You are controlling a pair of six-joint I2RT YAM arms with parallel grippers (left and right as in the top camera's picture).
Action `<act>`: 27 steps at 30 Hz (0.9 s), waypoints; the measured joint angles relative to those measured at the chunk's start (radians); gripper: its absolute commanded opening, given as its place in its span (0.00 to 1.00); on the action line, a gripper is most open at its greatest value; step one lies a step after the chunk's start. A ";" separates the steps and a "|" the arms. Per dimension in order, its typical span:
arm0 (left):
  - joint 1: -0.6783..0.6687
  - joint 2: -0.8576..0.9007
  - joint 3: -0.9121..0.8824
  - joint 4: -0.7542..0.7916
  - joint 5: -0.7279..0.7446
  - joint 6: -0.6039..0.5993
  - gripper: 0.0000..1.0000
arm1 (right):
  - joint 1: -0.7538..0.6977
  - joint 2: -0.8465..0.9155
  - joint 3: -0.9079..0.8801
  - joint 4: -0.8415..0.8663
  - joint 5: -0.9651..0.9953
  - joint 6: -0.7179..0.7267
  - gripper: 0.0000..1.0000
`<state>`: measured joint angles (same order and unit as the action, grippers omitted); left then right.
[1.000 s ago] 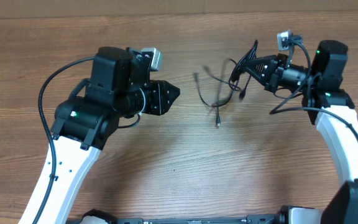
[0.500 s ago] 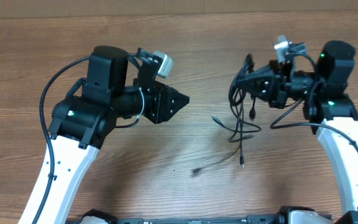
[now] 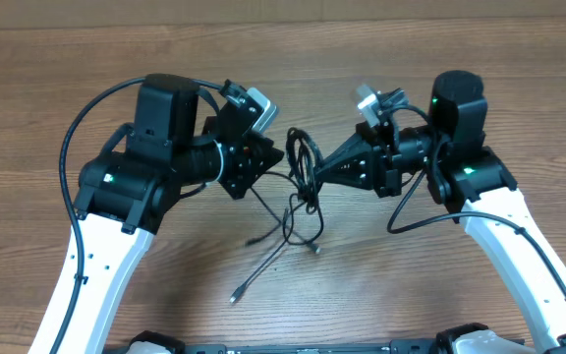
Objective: Untangle cables
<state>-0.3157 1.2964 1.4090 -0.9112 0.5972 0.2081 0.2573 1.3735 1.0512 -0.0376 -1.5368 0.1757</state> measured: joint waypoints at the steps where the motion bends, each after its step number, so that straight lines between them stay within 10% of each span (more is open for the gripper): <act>1: 0.005 0.000 0.000 -0.009 0.000 0.027 0.31 | 0.007 0.000 0.000 0.000 0.000 0.003 0.04; 11: 0.011 0.000 0.000 -0.114 0.130 0.349 0.50 | 0.039 0.000 0.000 0.000 0.000 0.019 0.04; 21: 0.049 0.000 0.000 -0.113 0.151 0.455 0.57 | 0.039 0.000 0.000 0.000 0.000 0.033 0.04; 27: 0.105 -0.032 0.000 -0.105 0.159 0.508 0.79 | 0.039 0.000 0.000 0.000 0.000 0.034 0.04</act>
<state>-0.2108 1.2648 1.4090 -1.0157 0.7567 0.7158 0.2966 1.3735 1.0512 -0.0380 -1.5364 0.2096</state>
